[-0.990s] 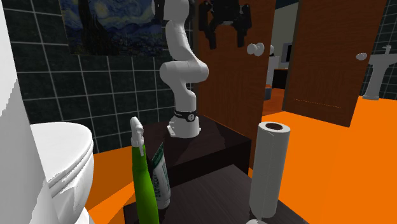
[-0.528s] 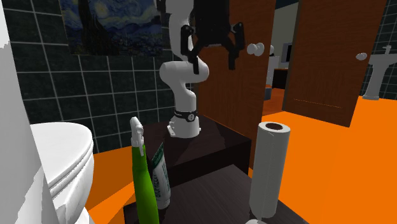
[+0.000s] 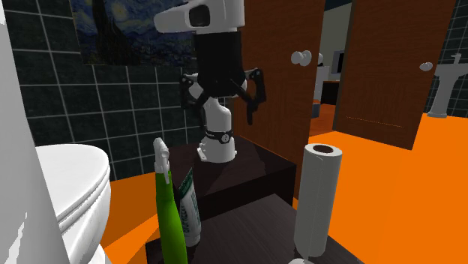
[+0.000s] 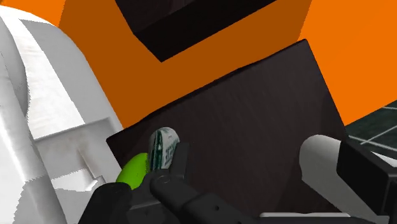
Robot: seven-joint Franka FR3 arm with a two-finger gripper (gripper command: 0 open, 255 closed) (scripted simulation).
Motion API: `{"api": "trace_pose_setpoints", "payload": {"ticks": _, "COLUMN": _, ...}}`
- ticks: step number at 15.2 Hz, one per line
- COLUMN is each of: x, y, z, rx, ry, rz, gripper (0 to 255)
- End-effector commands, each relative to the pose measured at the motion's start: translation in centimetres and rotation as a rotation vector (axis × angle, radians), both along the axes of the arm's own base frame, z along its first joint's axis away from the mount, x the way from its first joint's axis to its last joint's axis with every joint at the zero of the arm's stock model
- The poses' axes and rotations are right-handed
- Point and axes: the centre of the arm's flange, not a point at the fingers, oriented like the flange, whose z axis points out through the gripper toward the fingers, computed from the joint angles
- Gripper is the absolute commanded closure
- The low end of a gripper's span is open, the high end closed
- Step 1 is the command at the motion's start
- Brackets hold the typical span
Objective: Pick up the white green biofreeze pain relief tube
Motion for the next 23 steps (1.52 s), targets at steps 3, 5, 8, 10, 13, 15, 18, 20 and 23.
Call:
{"api": "trace_pose_setpoints", "payload": {"ticks": 3, "x": 0.2, "y": -4.2, "z": -3.7, "rx": 0.012, "ry": 0.066, "rz": -0.103, "gripper": 0}}
{"api": "trace_pose_setpoints", "payload": {"ticks": 5, "x": 0.0, "y": -6.2, "z": -5.8, "rx": 0.018, "ry": 0.099, "rz": -0.154, "gripper": 0}}
{"api": "trace_pose_setpoints", "payload": {"ticks": 8, "x": -0.4, "y": -8.6, "z": -8.2, "rx": 0.026, "ry": 0.138, "rz": -0.215, "gripper": 0}}
{"api": "trace_pose_setpoints", "payload": {"ticks": 10, "x": -0.4, "y": -8.6, "z": -9.2, "rx": 0.026, "ry": 0.138, "rz": -0.215, "gripper": 0}}
{"api": "trace_pose_setpoints", "payload": {"ticks": 13, "x": -0.4, "y": -8.6, "z": -10.8, "rx": 0.026, "ry": 0.138, "rz": -0.215, "gripper": 0}}
{"api": "trace_pose_setpoints", "payload": {"ticks": 15, "x": -0.4, "y": -8.6, "z": -12.2, "rx": 0.026, "ry": 0.138, "rz": -0.215, "gripper": 0}}
{"api": "trace_pose_setpoints", "payload": {"ticks": 18, "x": -0.4, "y": -8.6, "z": -12.0, "rx": 0.026, "ry": 0.138, "rz": -0.215, "gripper": 255}}
{"api": "trace_pose_setpoints", "payload": {"ticks": 20, "x": -0.5, "y": -8.7, "z": -12.0, "rx": 0.026, "ry": 0.138, "rz": -0.215, "gripper": 255}}
{"api": "trace_pose_setpoints", "payload": {"ticks": 23, "x": -0.5, "y": -8.6, "z": -12.0, "rx": 0.026, "ry": 0.138, "rz": -0.215, "gripper": 255}}
